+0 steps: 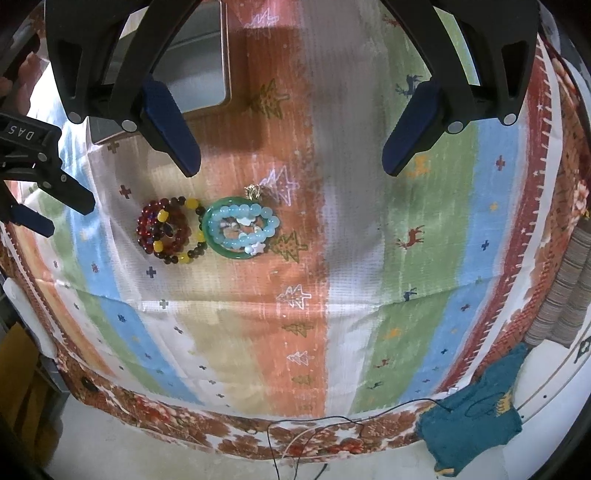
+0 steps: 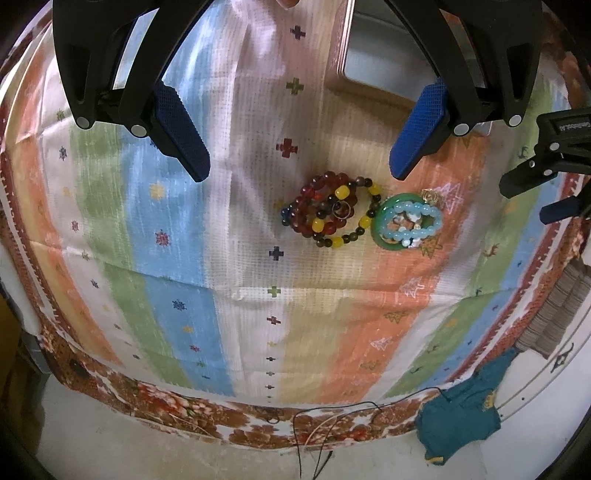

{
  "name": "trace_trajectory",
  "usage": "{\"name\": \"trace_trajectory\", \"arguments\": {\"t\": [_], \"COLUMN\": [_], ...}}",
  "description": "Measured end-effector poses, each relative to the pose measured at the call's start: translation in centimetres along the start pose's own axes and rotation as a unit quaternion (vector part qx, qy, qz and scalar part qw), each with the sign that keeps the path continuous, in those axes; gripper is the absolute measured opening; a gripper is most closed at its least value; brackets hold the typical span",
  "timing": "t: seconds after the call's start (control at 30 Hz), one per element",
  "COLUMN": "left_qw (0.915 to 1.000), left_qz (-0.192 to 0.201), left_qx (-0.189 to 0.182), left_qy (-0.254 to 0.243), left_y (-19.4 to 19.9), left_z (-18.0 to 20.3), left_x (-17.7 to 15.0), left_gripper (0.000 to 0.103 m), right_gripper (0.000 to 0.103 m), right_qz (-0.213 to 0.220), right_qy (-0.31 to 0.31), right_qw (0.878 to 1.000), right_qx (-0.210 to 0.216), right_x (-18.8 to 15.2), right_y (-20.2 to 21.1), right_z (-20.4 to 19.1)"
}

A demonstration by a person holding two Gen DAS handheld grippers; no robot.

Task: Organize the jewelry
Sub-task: 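Grasp the light blue bead bracelet with left tool while right tool grasps yellow-black bracelet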

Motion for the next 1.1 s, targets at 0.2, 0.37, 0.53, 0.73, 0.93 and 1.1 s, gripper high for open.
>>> {"name": "trace_trajectory", "arguments": {"t": [0.2, 0.37, 0.53, 0.73, 0.93, 1.1], "left_qw": [0.9998, 0.9996, 0.9991, 0.9986, 0.9983, 0.9978], "left_qz": [-0.016, -0.028, -0.041, -0.052, -0.056, -0.061], "left_qx": [0.002, -0.002, -0.01, -0.003, -0.017, -0.024], "left_qy": [-0.009, -0.004, 0.006, -0.001, 0.007, 0.01], "left_y": [-1.6, -2.9, -4.2, -5.9, -6.8, -7.7], "left_z": [0.3, -0.2, -0.6, -0.8, -0.9, -0.9], "left_x": [0.5, 0.8, 1.3, 1.9, 2.8, 3.4], "left_gripper": [0.091, 0.089, 0.084, 0.083, 0.076, 0.07], "right_gripper": [0.099, 0.099, 0.099, 0.098, 0.098, 0.087], "right_qz": [-0.009, -0.019, -0.028, -0.036, -0.041, -0.052], "right_qy": [0.001, 0.004, 0.006, 0.019, 0.02, 0.025], "right_qw": [1.0, 1.0, 1.0, 0.999, 0.999, 0.998], "right_qx": [-0.008, -0.012, -0.011, -0.016, -0.015, -0.015], "right_x": [0.9, 1.7, 2.4, 3.1, 3.9, 4.3], "right_y": [-1.5, -2.6, -3.7, -5.1, -6.0, -7.0], "right_z": [-0.1, -0.1, -0.4, -1.0, -1.1, -1.5]}}
Point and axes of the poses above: each gripper's, at about its wrist camera, not at the fingertips, and y roughly against the way its jaws point, z to its right, x to its top, the point moved 5 cm from there along -y, roughly the way its jaws point, and after that the axes turned 6 degrees about -z, right-handed, at the moved point
